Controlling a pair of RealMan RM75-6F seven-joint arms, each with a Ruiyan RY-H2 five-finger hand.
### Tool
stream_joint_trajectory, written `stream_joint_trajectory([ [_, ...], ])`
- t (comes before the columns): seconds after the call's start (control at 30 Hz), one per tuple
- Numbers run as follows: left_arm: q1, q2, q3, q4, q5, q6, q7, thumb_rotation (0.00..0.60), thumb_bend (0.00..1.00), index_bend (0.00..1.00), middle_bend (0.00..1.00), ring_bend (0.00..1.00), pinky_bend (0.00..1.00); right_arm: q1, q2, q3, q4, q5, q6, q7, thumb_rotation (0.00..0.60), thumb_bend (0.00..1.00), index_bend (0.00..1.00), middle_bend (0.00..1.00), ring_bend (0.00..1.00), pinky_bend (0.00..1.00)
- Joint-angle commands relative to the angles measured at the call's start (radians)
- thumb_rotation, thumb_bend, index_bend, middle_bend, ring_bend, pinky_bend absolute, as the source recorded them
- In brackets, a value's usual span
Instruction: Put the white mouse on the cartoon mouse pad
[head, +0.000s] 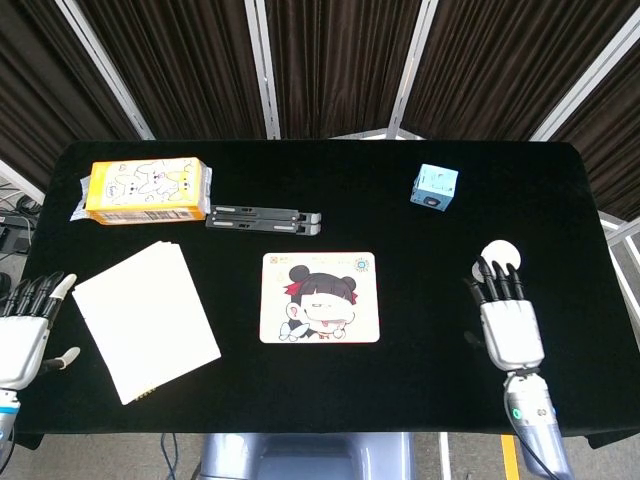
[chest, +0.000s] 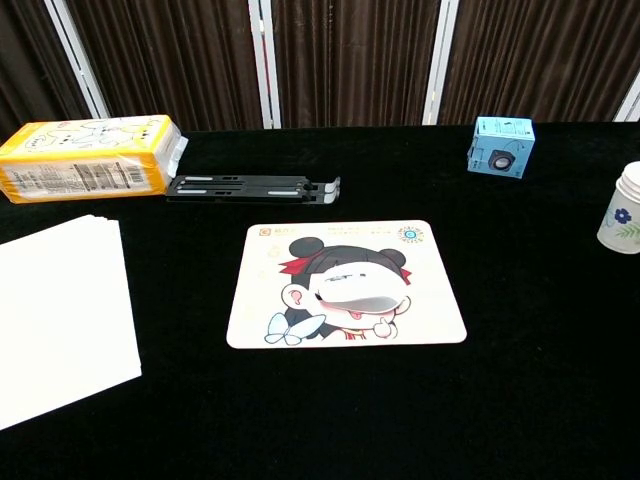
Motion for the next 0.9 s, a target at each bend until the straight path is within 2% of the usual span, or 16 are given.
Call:
stream_joint_trajectory([
  [0.03, -0.034, 0.014, -0.013, -0.036, -0.002, -0.041, 0.037, 0.600, 0.16, 0.00, 0.00, 0.00, 0.00, -0.037, 0.014, 0.000, 0.048, -0.022, 0.011, 0.075, 0.600, 0.07, 0.20, 0.00, 0.00, 0.00],
  [0.17, -0.091, 0.023, -0.046, -0.102, -0.038, -0.109, 0.097, 0.600, 0.16, 0.00, 0.00, 0.00, 0.00, -0.043, 0.016, 0.025, 0.055, -0.028, -0.005, 0.107, 0.600, 0.07, 0.20, 0.00, 0.00, 0.00],
  [0.43, -0.242, -0.017, -0.129, -0.172, -0.197, -0.267, 0.294, 0.600, 0.16, 0.00, 0.00, 0.00, 0.00, -0.056, 0.010, 0.055, 0.068, -0.071, -0.006, 0.115, 0.600, 0.07, 0.20, 0.00, 0.00, 0.00],
  [0.63, -0.355, -0.126, -0.175, -0.162, -0.356, -0.352, 0.410, 0.600, 0.16, 0.00, 0.00, 0.00, 0.00, -0.068, 0.006, 0.084, 0.062, -0.094, 0.005, 0.144, 0.600, 0.08, 0.20, 0.00, 0.00, 0.00],
  [0.9, -0.518, -0.333, -0.203, -0.056, -0.532, -0.398, 0.570, 0.600, 0.16, 0.00, 0.00, 0.00, 0.00, -0.081, 0.015, 0.112, 0.043, -0.121, 0.009, 0.158, 0.600, 0.08, 0.20, 0.00, 0.00, 0.00],
])
